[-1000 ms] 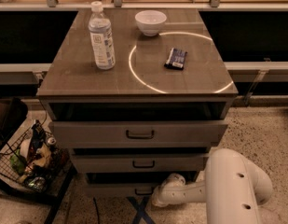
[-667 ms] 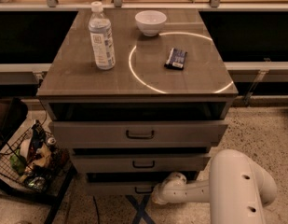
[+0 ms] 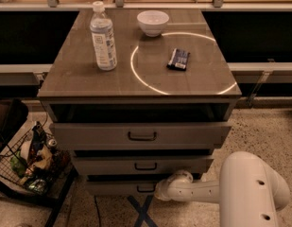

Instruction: Close bottom drawer

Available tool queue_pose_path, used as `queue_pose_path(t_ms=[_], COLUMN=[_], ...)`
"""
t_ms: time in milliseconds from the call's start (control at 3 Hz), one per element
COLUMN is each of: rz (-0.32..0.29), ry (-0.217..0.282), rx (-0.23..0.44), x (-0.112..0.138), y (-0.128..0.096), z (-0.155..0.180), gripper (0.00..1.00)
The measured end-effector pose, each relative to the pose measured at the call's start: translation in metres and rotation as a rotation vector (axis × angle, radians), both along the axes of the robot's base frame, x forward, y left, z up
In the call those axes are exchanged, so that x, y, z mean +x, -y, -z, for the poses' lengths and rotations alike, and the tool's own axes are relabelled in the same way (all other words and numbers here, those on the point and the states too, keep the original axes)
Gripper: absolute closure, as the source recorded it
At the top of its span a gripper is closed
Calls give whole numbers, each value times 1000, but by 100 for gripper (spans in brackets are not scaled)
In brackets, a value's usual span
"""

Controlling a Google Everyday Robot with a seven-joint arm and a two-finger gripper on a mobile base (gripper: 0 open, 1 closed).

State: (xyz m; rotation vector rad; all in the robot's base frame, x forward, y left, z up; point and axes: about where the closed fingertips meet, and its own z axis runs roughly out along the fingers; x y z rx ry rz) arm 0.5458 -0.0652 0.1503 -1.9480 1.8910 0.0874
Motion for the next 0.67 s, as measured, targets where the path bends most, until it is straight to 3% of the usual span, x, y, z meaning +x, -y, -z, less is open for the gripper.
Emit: queue_pose_path(t_ms=[667], rz=[13], ry=[10], rx=[31], x=[5], y=[-4], z=[-5], gripper=[100])
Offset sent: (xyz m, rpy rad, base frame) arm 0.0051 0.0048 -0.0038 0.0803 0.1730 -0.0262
